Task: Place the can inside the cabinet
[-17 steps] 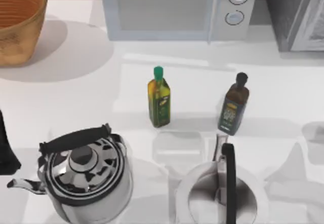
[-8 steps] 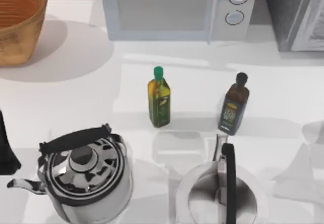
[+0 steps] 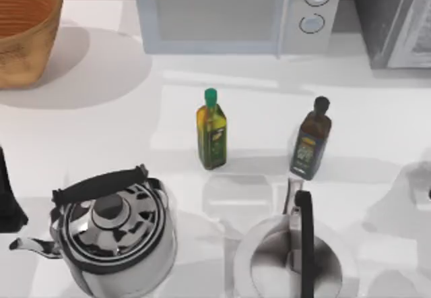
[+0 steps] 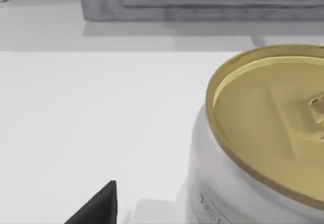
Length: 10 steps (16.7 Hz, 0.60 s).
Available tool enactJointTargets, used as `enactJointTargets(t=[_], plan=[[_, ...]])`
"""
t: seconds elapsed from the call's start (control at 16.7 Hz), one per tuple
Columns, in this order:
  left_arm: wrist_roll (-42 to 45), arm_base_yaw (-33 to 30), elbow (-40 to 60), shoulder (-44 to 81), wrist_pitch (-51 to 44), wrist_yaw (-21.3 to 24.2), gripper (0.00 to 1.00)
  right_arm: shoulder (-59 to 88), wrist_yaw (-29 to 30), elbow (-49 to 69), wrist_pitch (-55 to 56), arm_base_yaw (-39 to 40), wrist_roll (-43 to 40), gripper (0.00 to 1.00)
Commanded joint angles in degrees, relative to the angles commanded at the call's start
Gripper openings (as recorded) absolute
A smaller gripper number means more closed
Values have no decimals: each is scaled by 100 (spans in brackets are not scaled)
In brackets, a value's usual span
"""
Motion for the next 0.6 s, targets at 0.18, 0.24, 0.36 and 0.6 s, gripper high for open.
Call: enactJointTargets(t=[0.18, 0.24, 0.36, 0.6], plan=[[0, 0, 0, 0, 0, 0, 100, 225, 79, 429, -201, 79, 23, 100], [0, 0, 0, 0, 0, 0, 100, 257, 91, 491, -231, 90, 26, 100], [0, 0, 0, 0, 0, 0, 100, 262, 92, 499, -235, 92, 26, 100], [0, 0, 0, 0, 0, 0, 100, 262, 92, 499, -235, 92, 26, 85]])
